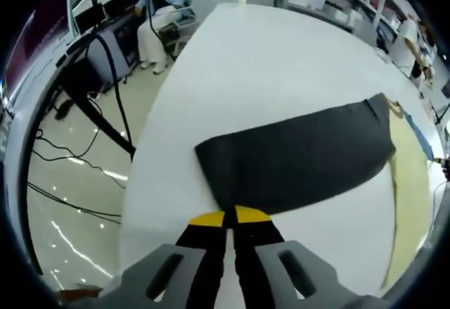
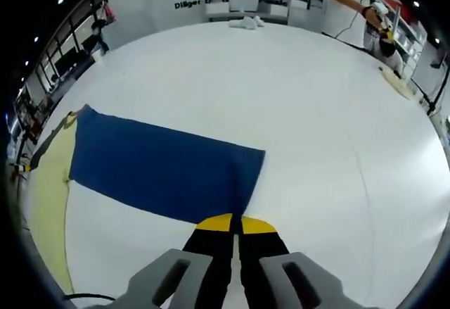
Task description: Fold the garment on the visible template until the final outline fits inside the template.
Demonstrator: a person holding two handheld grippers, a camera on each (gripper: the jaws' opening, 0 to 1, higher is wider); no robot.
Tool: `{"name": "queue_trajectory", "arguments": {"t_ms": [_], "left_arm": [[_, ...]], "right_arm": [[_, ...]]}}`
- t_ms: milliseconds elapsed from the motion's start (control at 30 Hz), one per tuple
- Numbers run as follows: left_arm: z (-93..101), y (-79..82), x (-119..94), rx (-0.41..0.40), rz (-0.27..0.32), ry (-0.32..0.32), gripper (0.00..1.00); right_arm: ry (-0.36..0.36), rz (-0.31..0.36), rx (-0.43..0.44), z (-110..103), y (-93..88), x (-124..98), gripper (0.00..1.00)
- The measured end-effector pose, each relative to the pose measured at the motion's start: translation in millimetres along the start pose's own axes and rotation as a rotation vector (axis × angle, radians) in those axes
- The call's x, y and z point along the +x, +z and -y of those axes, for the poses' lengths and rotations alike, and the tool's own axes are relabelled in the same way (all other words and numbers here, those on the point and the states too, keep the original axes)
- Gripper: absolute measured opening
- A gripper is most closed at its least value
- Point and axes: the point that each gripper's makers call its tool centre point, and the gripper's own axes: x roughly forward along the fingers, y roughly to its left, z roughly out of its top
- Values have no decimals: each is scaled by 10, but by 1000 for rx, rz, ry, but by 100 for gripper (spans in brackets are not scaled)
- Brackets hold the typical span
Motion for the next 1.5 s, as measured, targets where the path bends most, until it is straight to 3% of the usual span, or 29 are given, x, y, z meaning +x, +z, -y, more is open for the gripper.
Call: {"name": "queue_trajectory", "arguments": {"t_ms": [367,800,1100,1500], "left_arm": [[-27,44,9,39,-2,19,7],[4,7,12,38,-17,-12,7],[50,1,4,52,-21,-29,8],[-14,16,-79,56,11,9,26]], "right_arm": [[-2,-1,-38,33,21,25,0],[-50,-31,-27,106,-26,-11,0],[-41,-59,-9,38,-47,-31,0],[-52,-31,28,94,-24,-108,6]]}}
